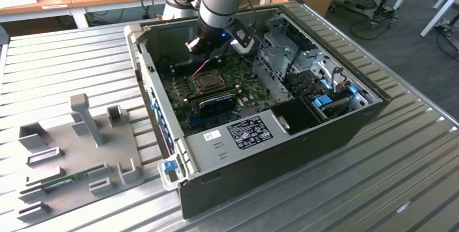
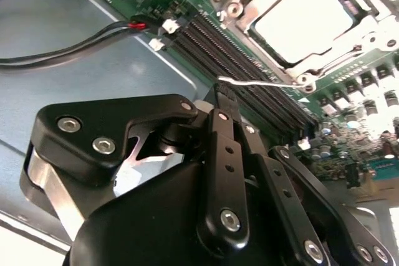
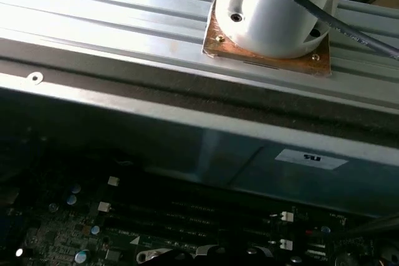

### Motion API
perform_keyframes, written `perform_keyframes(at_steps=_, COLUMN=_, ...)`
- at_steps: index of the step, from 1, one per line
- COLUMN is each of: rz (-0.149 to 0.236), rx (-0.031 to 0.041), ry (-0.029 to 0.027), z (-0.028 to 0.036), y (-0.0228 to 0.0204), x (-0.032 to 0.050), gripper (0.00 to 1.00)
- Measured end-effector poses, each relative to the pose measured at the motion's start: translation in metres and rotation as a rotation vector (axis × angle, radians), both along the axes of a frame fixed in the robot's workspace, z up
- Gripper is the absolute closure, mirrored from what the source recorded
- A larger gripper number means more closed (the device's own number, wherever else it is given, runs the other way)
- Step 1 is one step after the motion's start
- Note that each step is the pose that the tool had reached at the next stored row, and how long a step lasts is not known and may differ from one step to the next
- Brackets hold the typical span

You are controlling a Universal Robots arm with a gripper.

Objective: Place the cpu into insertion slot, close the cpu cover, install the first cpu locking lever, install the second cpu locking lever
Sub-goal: 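Install the first cpu locking lever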

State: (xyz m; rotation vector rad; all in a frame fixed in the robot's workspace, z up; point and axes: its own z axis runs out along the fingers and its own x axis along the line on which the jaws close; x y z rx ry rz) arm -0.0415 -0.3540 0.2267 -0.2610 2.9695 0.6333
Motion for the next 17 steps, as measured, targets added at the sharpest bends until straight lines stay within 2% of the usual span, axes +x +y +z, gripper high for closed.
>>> perform_keyframes(at_steps=9, rz=0.0, rx=-0.0024, ry=-0.0025, z=-0.0015, y=-0.0057, x=-0.0108, gripper=0.9)
perform_keyframes(at_steps=17, rz=0.0, rx=-0.0028, ry=-0.0023, z=-0.0146, y=-0.0068, x=-0.0125, gripper=0.9)
